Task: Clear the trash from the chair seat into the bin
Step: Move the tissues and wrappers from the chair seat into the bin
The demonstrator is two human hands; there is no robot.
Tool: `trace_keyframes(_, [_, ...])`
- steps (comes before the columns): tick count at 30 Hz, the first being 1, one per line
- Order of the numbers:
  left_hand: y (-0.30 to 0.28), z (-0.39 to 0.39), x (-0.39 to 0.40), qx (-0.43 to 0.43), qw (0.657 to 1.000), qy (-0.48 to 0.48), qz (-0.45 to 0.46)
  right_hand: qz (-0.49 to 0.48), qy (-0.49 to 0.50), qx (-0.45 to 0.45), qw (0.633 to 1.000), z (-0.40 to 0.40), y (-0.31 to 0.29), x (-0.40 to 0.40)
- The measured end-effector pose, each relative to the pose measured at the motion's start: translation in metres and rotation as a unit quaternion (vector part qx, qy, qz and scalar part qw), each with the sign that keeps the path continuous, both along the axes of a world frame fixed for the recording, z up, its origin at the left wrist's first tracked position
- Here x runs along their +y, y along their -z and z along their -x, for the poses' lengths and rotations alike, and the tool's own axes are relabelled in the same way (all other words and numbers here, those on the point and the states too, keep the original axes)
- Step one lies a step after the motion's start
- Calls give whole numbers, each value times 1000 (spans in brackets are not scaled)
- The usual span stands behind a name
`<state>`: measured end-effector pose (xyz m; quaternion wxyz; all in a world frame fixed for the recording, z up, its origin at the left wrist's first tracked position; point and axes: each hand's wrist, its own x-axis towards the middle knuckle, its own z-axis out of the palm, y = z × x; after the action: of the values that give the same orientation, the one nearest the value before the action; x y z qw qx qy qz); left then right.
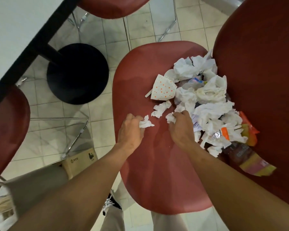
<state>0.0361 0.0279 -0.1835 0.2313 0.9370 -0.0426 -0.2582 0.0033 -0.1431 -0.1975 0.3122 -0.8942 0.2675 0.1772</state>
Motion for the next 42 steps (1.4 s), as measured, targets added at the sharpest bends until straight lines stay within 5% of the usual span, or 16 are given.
trace_keyframes(21, [-156, 114, 174, -71, 987, -135, 52, 4, -92, -85, 992, 85, -177, 193])
trace_keyframes(30, [-161, 178, 299, -55, 946, -311, 71, -67, -160, -104, 979, 119, -193, 310])
trace_keyframes(35, [-163, 214, 378, -53, 900, -428, 61, -40, -283, -91, 954, 140, -180, 393])
trace_keyframes(38, [-159, 226, 412, -38, 882, -468, 50, -153, -261, -107, 947, 148, -178, 434])
trace_keyframes(42, [-148, 234, 450, -45, 879, -466, 86, -91, -355, -92, 926, 151, -175, 483])
